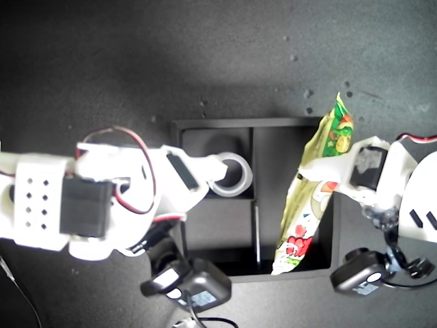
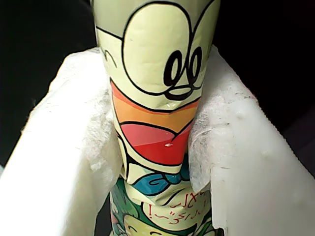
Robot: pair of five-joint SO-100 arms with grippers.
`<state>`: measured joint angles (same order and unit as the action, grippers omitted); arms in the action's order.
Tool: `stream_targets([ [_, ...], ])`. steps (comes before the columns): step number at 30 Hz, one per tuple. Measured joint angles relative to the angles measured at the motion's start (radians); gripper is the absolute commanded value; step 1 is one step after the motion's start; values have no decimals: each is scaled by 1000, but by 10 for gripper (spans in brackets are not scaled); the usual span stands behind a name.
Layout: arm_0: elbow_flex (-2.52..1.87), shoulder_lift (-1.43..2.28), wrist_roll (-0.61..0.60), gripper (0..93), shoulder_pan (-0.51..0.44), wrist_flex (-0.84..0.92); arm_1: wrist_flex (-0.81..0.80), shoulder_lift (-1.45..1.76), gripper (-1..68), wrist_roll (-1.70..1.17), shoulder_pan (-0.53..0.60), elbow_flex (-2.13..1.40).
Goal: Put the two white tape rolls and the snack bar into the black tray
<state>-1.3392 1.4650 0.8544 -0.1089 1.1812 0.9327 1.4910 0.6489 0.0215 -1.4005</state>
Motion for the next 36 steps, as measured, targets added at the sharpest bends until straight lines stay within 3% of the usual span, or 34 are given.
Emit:
stream_targets([
  [8,-156,158,26,139,12,2,31,-11,-6,472,0,-26],
  [14,-267,268,44,139,3,0,121,-14,-6,23,-9,-3],
  [21,-368,370,132,143,-57,-25,75,-23,-6,-459,-5,6],
  [29,-428,407,318,131,-279,-89,129,-299,-4,-644,6,344],
  [35,-456,365,405,138,-383,-169,132,-353,1,-650,12,380],
  [36,-457,353,417,141,-393,-169,132,-353,27,-650,12,380],
])
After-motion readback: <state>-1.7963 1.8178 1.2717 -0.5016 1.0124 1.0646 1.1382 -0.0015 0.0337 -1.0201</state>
